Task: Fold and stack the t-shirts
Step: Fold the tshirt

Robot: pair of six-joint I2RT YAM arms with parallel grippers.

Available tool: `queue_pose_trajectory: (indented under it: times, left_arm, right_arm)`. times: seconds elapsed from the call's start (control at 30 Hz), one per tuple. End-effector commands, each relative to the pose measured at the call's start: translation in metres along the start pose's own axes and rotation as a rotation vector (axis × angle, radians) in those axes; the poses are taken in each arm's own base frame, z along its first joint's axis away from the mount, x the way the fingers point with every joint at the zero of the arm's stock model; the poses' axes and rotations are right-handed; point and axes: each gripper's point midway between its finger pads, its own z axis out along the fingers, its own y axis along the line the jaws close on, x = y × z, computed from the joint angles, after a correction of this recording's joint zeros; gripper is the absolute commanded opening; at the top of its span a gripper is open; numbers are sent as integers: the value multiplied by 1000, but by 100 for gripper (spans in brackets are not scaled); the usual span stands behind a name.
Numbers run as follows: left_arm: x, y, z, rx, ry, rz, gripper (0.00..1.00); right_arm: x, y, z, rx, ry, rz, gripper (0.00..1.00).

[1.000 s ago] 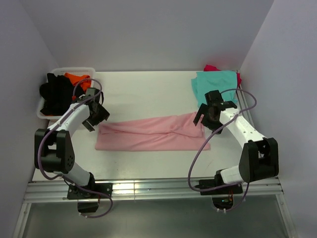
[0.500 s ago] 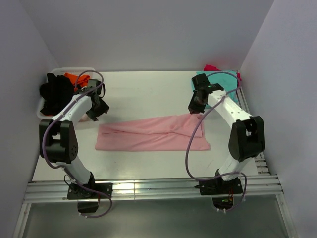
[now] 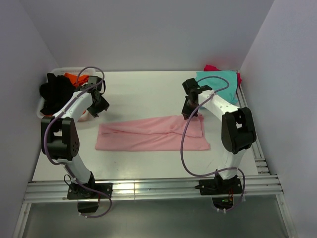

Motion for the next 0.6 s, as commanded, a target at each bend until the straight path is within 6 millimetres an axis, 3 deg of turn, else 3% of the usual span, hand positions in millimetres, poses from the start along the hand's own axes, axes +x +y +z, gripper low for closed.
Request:
queue_pose_trajectory:
  times: [0.0, 0.27, 0.57]
  left_arm:
    - [-12, -7, -3, 12, -28, 14, 56]
    - [-15, -8, -2, 14, -28, 20, 55]
    - [-17, -2, 0, 9, -25, 20, 55]
  right_arm:
    - [11, -3, 15, 26, 23, -10, 0]
    - [23, -4, 32, 45, 57, -21, 0]
    - [31, -3, 37, 51, 77, -30, 0]
